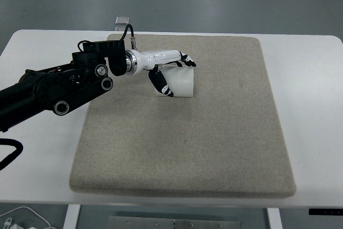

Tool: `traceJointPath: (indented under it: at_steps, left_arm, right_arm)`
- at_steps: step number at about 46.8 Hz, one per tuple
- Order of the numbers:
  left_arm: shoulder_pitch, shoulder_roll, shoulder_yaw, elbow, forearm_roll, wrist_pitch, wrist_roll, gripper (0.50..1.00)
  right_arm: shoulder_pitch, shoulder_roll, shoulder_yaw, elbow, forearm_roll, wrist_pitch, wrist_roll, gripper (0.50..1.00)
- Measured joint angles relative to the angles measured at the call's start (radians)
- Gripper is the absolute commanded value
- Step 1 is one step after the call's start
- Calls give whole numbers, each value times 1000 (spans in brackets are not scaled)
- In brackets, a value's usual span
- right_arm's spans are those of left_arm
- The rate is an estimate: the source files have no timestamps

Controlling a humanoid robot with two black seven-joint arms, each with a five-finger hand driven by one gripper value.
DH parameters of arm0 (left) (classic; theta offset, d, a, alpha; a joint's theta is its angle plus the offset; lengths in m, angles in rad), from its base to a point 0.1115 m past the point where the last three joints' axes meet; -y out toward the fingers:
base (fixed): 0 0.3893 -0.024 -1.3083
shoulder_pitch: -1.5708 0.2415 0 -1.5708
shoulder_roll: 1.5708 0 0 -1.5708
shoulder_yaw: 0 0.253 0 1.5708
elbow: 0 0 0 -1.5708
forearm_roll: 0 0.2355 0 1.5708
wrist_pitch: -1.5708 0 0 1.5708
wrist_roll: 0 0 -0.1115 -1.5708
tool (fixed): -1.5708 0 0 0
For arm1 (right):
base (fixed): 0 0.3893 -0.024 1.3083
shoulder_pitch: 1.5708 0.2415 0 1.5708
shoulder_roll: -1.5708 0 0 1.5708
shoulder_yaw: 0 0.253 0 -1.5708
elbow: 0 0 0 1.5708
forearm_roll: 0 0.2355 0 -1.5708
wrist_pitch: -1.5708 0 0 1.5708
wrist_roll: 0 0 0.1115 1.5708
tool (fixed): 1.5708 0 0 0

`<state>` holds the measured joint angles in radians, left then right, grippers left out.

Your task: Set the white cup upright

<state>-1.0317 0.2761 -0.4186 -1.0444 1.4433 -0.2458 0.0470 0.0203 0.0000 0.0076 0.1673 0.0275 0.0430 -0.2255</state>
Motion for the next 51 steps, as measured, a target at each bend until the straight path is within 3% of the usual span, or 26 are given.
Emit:
traceJointPath:
  at_steps: [20,22,33,51]
  left_arm:
    - [2,-20,-1,6,5,8,2,853]
    - [2,-20,-1,6,5,8,2,821]
    - [4,-20,-1,6,5,6,3,510]
    - [10,-20,-2,2,3,5,4,500]
  right_arm:
    - [0,0,0,0,0,0,0,930]
    - [0,0,0,0,0,0,0,930]
    - [0,0,0,0,0,0,0,930]
    - [0,0,0,0,0,0,0,930]
